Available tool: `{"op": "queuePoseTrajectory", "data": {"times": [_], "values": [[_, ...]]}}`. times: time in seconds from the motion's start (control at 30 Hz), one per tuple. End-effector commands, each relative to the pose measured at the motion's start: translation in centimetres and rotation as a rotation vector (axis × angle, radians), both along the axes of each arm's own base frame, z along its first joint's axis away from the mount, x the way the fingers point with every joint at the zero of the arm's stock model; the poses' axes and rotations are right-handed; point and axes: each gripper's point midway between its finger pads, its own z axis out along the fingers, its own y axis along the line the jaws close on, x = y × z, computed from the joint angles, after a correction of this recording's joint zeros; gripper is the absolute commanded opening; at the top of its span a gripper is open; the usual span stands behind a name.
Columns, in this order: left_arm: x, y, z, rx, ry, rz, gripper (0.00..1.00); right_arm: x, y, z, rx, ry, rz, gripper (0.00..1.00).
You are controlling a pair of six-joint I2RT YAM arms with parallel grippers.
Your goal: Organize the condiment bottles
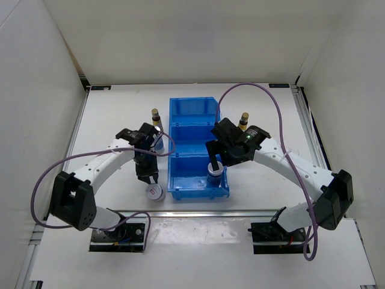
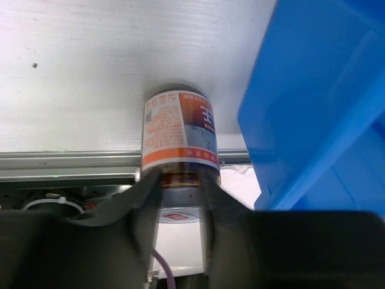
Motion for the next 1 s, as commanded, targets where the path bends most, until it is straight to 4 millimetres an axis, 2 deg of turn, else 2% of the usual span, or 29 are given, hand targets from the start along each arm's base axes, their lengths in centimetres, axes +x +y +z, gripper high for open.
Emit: {"op": "queuePoseTrajectory", "data": {"times": [0.0, 0.17, 0.2, 0.37, 0.43, 0.6, 0.67, 0.97], "values": [[0.6, -0.1, 2.1, -0.016, -0.075, 0.013, 0.38, 0.6, 0.1, 1.4, 0.017, -0.038, -0.013, 1.00], [0.6, -0.1, 1.7, -0.007, -0.058, 0.013, 0.51, 0.6, 0.1, 1.4, 0.017, -0.038, -0.013, 1.00], [0.7, 0.1, 1.4, 0.008, -0.052, 0.014, 0.63, 0.6, 0.1, 1.4, 0.017, -0.038, -0.013, 1.00], [0.7, 0.1, 1.4, 0.015, -0.039, 0.014, 0.81, 0.4, 0.1, 1.3, 0.016, -0.026, -0.009, 1.00], [0.8, 0.2, 2.1, 0.005, -0.077, 0.016, 0.87, 0.4, 0.1, 1.3, 0.016, -0.026, -0.009, 1.00], [-0.4, 0.4, 3.1, -0.026, -0.095, 0.035, 0.93, 0.2, -0.1, 1.3, 0.016, -0.026, -0.009, 1.00], [-0.8, 0.2, 3.5, -0.047, -0.109, 0.037, 1.00, 0.2, -0.1, 1.3, 0.016, -0.026, -0.009, 1.00], [-2.4, -1.2, 2.0, -0.031, -0.049, -0.038, 1.00, 0.6, 0.5, 1.4, 0.021, -0.019, -0.006, 1.00]]}}
